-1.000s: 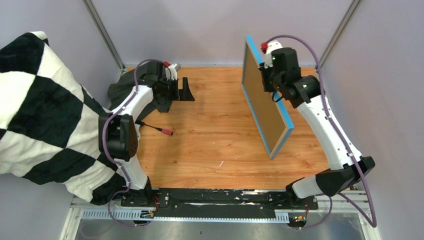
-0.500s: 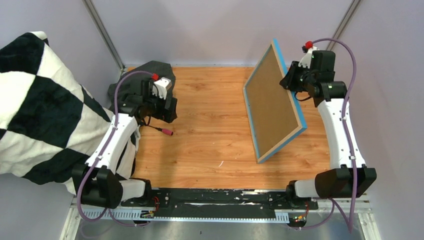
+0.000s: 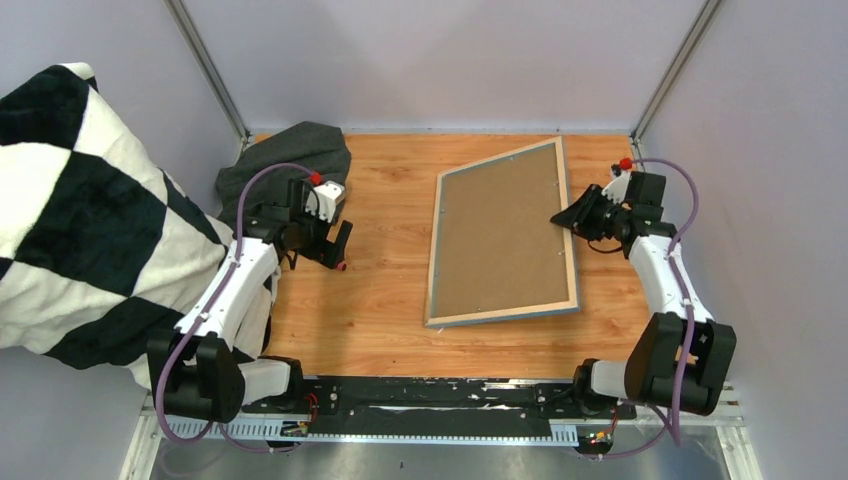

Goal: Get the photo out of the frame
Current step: Turn over the photo frame at the center of the board.

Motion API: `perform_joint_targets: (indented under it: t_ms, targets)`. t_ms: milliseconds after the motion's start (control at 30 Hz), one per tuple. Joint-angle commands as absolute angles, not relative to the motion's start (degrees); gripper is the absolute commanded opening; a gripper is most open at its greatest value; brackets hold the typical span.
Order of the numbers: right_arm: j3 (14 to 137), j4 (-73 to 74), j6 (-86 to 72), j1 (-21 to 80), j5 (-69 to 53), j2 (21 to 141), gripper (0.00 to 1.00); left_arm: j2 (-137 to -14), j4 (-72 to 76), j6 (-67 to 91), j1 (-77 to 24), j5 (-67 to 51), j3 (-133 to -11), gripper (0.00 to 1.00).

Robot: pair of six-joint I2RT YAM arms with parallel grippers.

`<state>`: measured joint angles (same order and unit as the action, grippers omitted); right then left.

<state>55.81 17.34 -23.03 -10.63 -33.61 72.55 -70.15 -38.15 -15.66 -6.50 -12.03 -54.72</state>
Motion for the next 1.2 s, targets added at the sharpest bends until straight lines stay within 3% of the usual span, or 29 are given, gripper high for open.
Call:
perform_joint_targets:
  t_ms: [0, 500, 667, 1167]
  targets:
    - [52.50, 10.97, -25.35, -11.85, -39.54, 76.44, 0.00, -70.45, -38.32, -16.69, -6.24, -10.66, -53.74, 1.00]
    - [52.72, 4.68, -26.67, -13.05, -48.45, 92.06, 0.01, -68.76, -38.23, -17.57, -6.24, -13.58, -52.38, 1.00]
    - [56.07, 6.93, -22.57, -13.18, -53.62, 97.59, 0.06, -69.30, -38.24, -17.75, -6.25, -14.39, -52.34, 1.00]
    - [61.52, 13.59, -10.31, -15.55, -49.93, 108.84, 0.22, -68.03, -37.10, -17.69, -6.24, -13.95, -51.49, 1.00]
